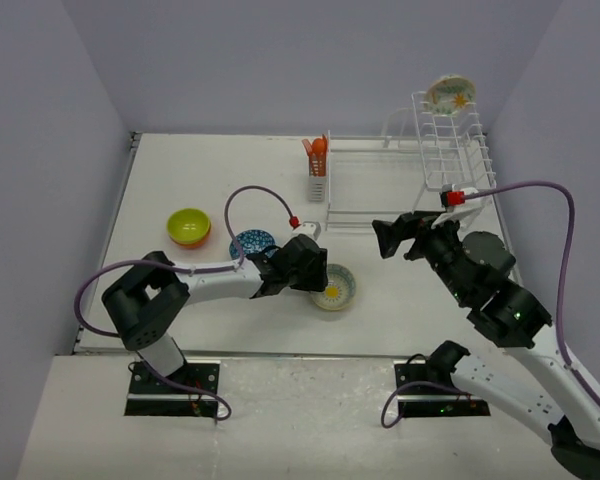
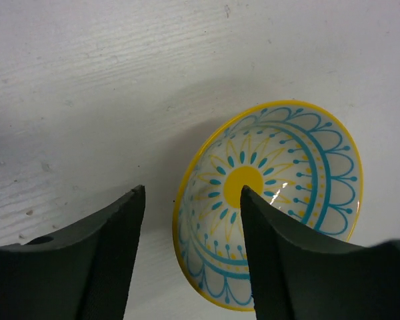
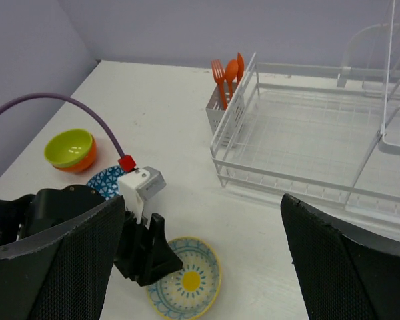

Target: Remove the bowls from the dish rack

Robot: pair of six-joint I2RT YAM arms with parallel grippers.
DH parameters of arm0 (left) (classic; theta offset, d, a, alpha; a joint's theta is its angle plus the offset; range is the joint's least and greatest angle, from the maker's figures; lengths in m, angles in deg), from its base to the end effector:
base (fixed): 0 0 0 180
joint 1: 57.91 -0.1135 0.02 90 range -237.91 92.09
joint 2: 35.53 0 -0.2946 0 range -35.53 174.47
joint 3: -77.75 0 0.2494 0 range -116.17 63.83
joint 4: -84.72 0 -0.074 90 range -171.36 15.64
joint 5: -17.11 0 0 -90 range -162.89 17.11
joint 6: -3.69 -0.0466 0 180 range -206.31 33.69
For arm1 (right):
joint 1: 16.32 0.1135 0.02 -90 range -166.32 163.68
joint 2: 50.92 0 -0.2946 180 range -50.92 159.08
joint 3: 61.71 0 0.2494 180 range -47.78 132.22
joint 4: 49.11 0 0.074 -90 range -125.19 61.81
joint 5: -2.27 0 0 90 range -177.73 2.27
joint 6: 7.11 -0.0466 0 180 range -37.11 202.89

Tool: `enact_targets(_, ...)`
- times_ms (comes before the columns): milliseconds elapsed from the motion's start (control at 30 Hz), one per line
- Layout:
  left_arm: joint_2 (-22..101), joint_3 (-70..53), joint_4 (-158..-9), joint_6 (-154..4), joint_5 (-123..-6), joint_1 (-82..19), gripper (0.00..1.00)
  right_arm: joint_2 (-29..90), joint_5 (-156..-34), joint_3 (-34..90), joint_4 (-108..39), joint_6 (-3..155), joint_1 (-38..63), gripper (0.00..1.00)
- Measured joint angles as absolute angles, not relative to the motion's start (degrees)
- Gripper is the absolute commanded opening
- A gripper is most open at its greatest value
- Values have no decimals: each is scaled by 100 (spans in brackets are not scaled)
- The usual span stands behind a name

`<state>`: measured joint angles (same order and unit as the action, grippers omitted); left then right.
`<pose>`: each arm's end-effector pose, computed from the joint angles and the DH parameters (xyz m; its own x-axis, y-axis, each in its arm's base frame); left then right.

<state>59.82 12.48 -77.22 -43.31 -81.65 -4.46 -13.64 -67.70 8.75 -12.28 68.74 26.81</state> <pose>0.2102 -0.2716 0.1924 -0.8246 -0.0195 -0.5654 0.2339 0.8982 -0.3722 0.0926 0.0648 0.4209 -0.1411 0.1825 -0.9730 -0.3696 0.9021 0.2228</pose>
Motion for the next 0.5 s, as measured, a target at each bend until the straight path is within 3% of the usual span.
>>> enact_targets(133, 5901, 1248, -7682, -4285, -8165, -402, 83, -1187, -7170, 781, -1219, 6601, 2275, 99)
enact_targets(233, 5624, 1248, -7536, -4261, -8219, -374, 90, -1141, -7376, 792, -1221, 6465, 2074, 99)
enact_targets(267, 5482, 1239, -7455, -4257, -8252, -360, 100, -1108, -7411, 820, -1214, 6422, 1988, 99)
enact_targets(400, 4660, 1045, -7035, -4276, -8508, -183, 100, -844, -7815, 1238, -1223, 6098, 1304, 99)
enact_targets(500, 3974, 586, -6662, -4458, -8619, -43, 100, -407, -8667, 1675, -1468, 5416, 120, 99)
